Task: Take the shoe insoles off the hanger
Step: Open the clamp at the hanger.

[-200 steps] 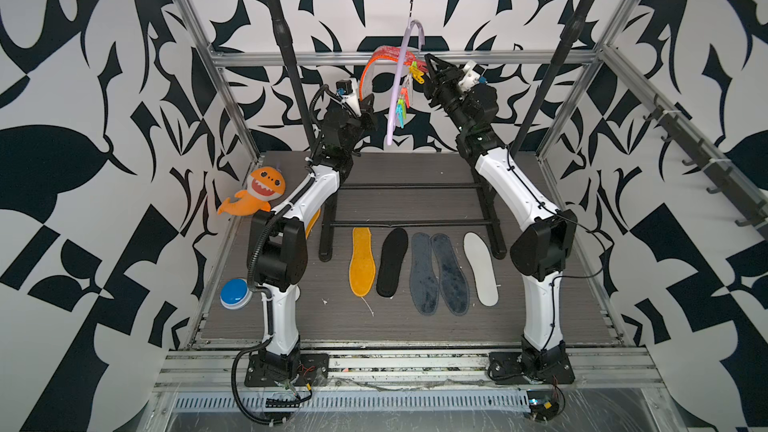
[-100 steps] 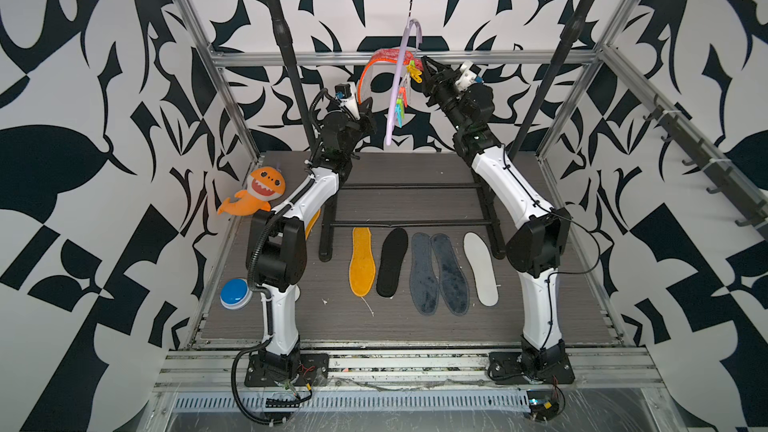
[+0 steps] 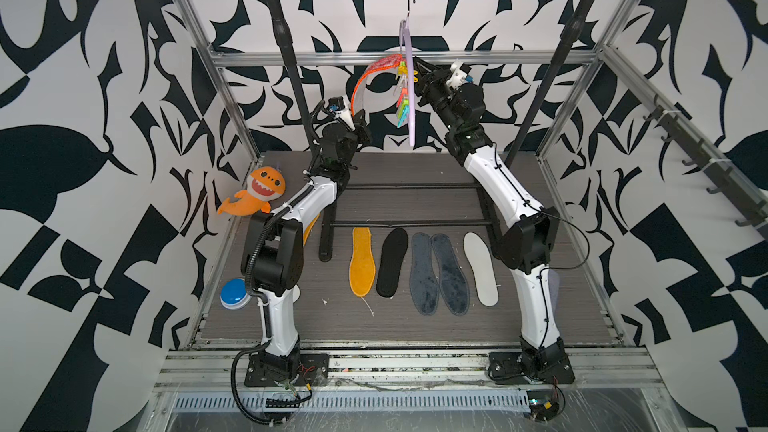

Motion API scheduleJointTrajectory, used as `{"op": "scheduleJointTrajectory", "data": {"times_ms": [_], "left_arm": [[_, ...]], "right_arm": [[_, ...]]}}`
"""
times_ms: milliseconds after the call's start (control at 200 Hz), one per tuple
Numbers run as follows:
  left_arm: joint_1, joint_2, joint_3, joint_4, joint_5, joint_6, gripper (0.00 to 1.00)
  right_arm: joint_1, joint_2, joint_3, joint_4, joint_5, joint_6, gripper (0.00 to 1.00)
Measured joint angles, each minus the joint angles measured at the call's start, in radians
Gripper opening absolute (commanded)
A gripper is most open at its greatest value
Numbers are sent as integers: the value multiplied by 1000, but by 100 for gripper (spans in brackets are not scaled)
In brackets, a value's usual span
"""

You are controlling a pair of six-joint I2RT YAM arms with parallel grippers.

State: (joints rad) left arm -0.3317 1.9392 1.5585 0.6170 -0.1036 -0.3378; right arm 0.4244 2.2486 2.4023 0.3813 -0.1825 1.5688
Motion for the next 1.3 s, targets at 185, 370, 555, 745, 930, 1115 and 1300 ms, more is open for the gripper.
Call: {"op": "scheduleJointTrajectory", "data": {"times_ms": [185, 370, 555, 745, 930, 1115, 1300], "left_arm": [[3, -6, -14, 6, -26, -9, 0], [5, -11, -25, 9, -54, -15, 0], [5, -20, -52, 10, -89, -29, 0], [7, -25, -60, 11, -117, -34, 0], [9, -27, -60, 13, -107, -34, 0], [11, -27, -60, 14, -55, -34, 0], [6, -55, -77, 11, 18, -28, 0]], "right_arm": [[10, 28, 54, -31, -3, 0, 17], [13, 43, 75, -36, -7, 0, 15], [16, 44, 89, -53, -8, 1, 14], [16, 53, 105, -65, -9, 1, 15], [16, 56, 109, -71, -14, 9, 26], [16, 56, 109, -71, -24, 0, 46], [9, 10, 12, -69, -27, -19, 59]]}}
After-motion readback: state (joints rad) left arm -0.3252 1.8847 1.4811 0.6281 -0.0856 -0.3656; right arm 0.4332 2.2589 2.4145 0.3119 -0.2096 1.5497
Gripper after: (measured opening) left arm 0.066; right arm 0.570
